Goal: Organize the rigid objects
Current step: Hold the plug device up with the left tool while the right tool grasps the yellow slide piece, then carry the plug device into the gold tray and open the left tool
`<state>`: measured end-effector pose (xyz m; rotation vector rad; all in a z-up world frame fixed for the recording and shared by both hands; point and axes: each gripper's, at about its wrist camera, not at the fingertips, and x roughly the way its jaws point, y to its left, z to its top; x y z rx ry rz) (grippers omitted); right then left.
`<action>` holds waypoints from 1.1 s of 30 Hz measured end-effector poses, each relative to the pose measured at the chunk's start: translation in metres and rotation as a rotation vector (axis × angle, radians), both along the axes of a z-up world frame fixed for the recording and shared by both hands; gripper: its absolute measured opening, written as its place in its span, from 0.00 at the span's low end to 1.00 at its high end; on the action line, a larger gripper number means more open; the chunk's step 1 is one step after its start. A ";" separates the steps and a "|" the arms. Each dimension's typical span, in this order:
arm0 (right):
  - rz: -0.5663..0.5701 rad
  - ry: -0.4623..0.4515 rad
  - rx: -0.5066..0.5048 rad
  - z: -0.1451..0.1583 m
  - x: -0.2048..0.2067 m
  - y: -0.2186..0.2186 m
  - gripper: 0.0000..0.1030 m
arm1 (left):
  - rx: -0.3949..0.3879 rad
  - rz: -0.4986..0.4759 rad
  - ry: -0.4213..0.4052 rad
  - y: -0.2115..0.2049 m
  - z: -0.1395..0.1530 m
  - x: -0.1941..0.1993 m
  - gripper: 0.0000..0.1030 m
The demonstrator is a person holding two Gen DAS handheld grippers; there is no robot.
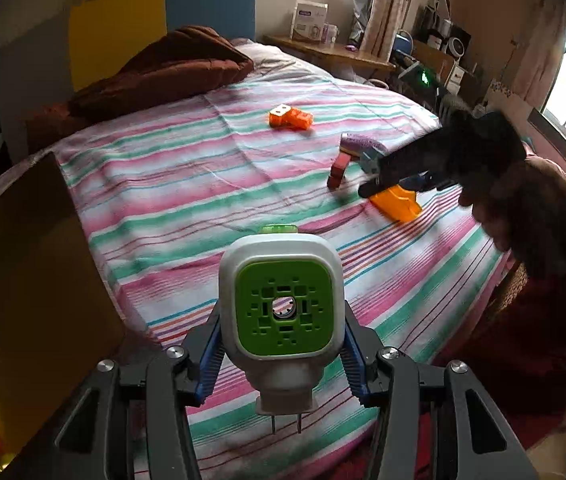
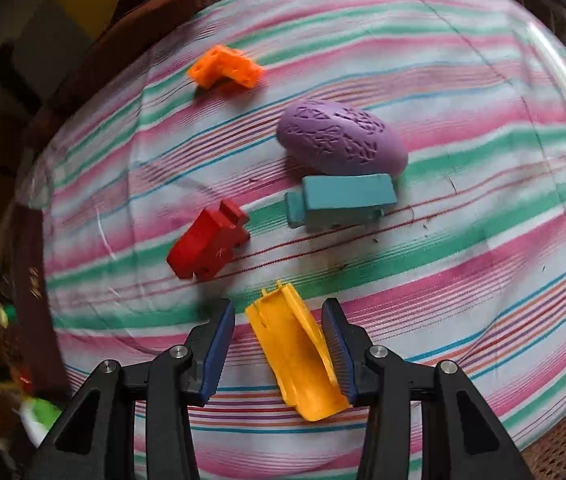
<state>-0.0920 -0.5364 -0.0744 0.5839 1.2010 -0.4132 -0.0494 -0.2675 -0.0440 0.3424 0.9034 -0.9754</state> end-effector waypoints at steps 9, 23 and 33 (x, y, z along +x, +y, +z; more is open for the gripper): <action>0.132 0.040 -0.184 -0.003 0.012 0.038 0.72 | -0.051 0.070 -0.003 0.027 0.020 0.009 0.50; 0.025 0.037 -0.165 0.000 -0.004 0.025 0.25 | -0.079 0.157 0.009 0.057 0.030 0.025 0.50; 0.097 0.026 -0.217 -0.002 0.003 0.042 0.27 | -0.078 0.332 -0.099 0.095 0.053 0.047 0.50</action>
